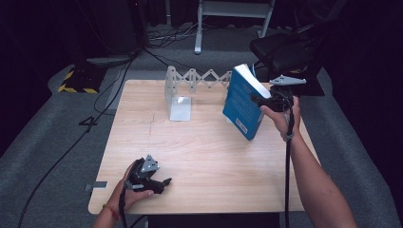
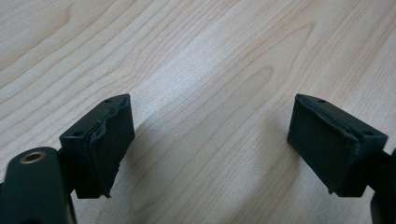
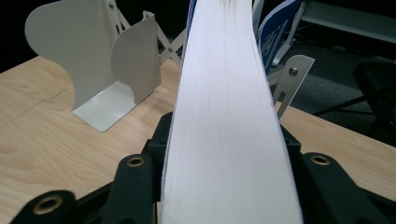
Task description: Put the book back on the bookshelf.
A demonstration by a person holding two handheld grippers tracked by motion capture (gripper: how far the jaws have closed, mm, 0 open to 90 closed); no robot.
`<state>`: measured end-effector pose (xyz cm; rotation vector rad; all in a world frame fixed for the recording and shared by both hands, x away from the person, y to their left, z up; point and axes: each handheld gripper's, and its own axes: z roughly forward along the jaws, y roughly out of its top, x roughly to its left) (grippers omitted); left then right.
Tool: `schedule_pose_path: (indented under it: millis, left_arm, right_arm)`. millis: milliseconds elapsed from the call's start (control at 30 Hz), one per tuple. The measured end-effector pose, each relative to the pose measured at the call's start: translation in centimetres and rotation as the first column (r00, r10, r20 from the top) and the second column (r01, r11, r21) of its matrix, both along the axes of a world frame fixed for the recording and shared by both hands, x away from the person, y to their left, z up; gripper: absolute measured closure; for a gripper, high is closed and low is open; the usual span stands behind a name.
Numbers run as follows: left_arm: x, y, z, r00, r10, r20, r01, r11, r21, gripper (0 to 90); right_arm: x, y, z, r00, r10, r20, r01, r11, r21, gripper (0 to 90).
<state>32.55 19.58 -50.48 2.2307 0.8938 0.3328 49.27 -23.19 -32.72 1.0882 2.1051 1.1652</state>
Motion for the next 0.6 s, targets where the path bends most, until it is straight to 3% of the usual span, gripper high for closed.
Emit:
schedule_pose_path:
  millis: [167,267,400,533,600]
  left_arm:
    - [0.0,0.0,0.0,1.0,-0.002,0.002,0.002,1.0,0.002,15.2]
    - [0.0,0.0,0.0,1.0,-0.002,0.002,0.002,1.0,0.002,15.2]
    - [0.0,0.0,0.0,1.0,-0.002,0.001,0.002,1.0,0.001,15.2]
    - [0.0,0.0,0.0,1.0,-0.003,0.0,0.003,1.0,0.001,15.1]
    - [0.0,0.0,0.0,1.0,-0.003,0.0,0.003,1.0,0.001,15.1]
  right_arm:
    - [-0.3,0.0,0.5,0.9994,-0.001,-0.036,0.0,1.0,-0.024,52.2]
    - [0.0,0.0,0.8,0.9976,0.003,-0.069,-0.005,1.0,-0.025,48.8]
    - [0.8,0.4,1.4,0.9945,0.012,-0.104,-0.019,0.998,-0.063,43.7]
    - [1.8,0.9,2.2,0.9886,0.032,-0.147,-0.042,0.997,-0.063,48.0]
    - [2.6,1.5,2.7,0.9836,0.046,-0.174,-0.063,0.993,-0.095,48.2]
